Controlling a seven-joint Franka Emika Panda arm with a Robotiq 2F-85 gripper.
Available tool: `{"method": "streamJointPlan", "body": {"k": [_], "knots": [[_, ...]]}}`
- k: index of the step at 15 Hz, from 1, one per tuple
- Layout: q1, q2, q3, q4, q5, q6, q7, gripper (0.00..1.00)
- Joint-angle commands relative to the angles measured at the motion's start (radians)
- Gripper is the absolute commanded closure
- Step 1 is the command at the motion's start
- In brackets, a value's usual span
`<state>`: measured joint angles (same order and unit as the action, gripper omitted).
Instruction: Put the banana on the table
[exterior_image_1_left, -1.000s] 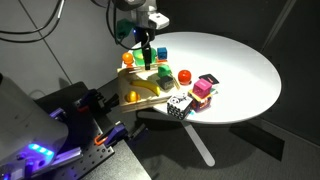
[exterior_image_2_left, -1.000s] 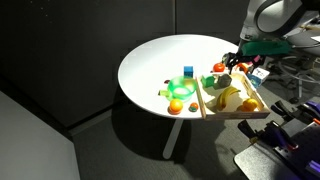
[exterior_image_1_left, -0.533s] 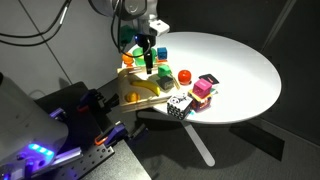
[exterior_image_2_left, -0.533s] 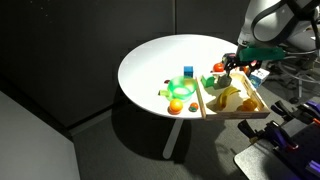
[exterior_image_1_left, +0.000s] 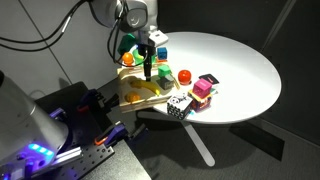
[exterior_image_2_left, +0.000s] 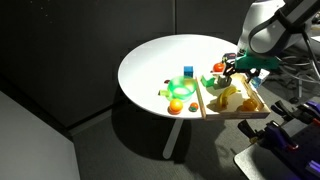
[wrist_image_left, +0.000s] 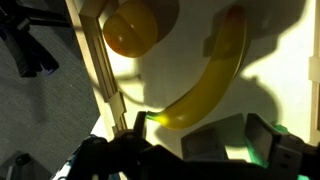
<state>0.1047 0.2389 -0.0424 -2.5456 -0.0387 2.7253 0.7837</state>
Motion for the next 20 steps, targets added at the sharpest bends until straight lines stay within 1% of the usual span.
{"method": "streamJointPlan", "body": {"k": [1,6,11,20], "knots": [[0.047,0.044,-0.035,0.009,-0.017,0.029,0.079,0.0],[0.092,0.109,-0.053,0.031,-0.009,0.059,0.112,0.0],[0.12,0.163,-0.064,0.064,0.002,0.096,0.096,0.0],[0.158,0.244,-0.085,0.125,0.01,0.114,0.077,0.0]]}}
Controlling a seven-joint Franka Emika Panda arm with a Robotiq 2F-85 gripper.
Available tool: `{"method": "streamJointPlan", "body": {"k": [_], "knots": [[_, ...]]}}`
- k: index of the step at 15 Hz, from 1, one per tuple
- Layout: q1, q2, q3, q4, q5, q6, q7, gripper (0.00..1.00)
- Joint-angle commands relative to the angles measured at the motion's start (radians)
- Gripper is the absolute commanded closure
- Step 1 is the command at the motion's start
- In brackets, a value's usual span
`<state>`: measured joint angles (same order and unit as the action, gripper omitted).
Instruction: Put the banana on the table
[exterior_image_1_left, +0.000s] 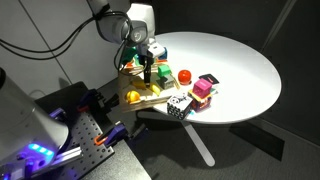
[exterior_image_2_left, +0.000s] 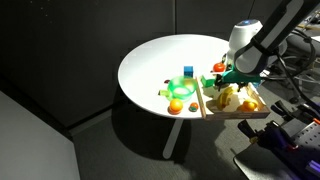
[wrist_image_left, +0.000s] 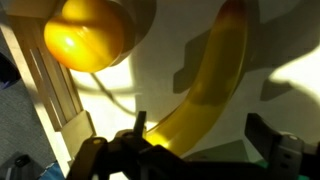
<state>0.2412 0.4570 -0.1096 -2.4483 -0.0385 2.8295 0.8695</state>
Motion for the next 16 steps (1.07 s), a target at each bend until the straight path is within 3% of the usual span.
{"method": "streamJointPlan", "body": {"k": [1,13,14,15,16], "knots": [[0.023,0.033,-0.017,0.033,0.011,0.01,-0.012,0.0],[0.083,0.085,-0.069,0.081,0.0,-0.016,0.009,0.0],[0.088,0.087,-0.072,0.083,0.001,-0.018,0.009,0.25],[0.091,0.087,-0.075,0.084,0.002,-0.021,0.007,0.26],[0.094,0.086,-0.076,0.084,0.003,-0.027,0.006,0.34]]}}
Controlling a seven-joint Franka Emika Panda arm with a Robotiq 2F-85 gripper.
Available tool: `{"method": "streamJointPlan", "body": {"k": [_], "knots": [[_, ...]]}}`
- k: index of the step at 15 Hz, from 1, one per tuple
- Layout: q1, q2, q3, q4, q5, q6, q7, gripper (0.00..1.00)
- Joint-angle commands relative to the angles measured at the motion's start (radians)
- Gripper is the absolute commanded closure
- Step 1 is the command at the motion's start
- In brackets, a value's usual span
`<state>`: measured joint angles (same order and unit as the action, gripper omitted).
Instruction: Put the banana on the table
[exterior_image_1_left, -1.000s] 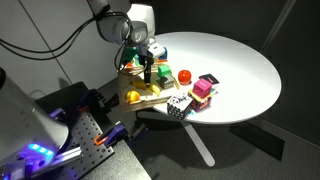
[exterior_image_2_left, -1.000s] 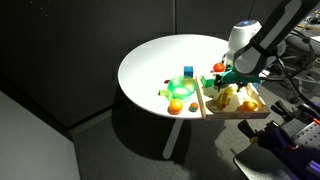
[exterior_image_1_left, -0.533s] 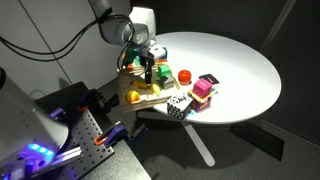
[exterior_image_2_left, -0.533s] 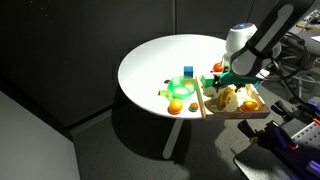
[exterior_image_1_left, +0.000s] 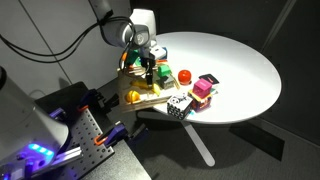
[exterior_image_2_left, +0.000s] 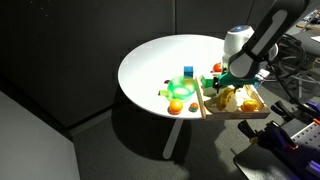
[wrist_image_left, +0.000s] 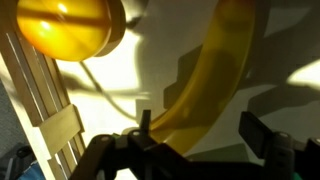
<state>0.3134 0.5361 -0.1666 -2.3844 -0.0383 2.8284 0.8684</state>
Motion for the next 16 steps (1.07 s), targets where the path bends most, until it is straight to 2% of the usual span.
{"method": "streamJointPlan", "body": {"k": [1,6,11,16], "knots": [[0.025,0.004,-0.021,0.018,0.002,-0.028,0.008,0.42],[0.05,-0.04,-0.042,-0.007,-0.011,-0.051,0.018,0.82],[0.094,-0.118,-0.086,-0.032,-0.045,-0.109,0.046,0.84],[0.077,-0.217,-0.07,-0.047,-0.099,-0.185,0.086,0.84]]}}
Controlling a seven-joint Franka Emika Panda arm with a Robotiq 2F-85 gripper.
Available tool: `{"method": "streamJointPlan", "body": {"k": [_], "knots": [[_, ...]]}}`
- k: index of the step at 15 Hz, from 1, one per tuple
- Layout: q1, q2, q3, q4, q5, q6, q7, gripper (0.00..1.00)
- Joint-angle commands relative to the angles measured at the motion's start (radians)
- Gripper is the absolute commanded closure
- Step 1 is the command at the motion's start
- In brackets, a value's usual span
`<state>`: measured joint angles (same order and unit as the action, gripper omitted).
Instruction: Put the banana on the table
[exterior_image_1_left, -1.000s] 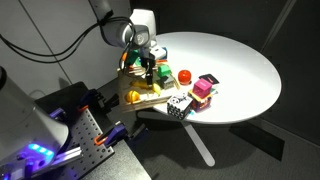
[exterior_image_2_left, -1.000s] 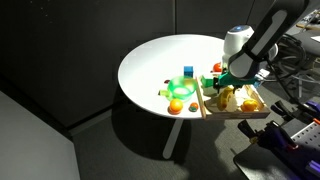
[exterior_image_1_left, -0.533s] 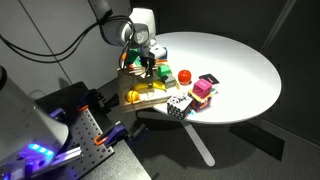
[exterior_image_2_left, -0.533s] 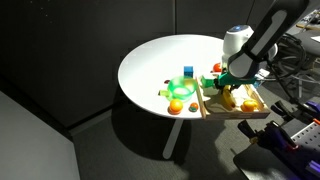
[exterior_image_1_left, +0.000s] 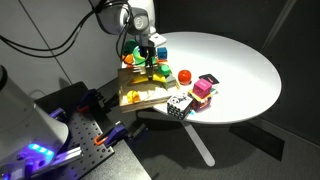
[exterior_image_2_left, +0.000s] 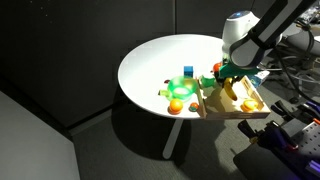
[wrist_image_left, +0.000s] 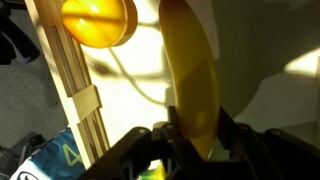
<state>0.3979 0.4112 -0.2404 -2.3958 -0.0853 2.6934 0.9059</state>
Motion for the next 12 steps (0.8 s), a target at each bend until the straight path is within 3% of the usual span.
{"method": "streamJointPlan", "body": {"k": [1,12], "knots": [[-0.015,-0.111,0.012,-0.035,-0.062,-0.066,0.057,0.84],[-0.118,-0.18,0.139,0.058,-0.092,-0.211,0.068,0.84]]}}
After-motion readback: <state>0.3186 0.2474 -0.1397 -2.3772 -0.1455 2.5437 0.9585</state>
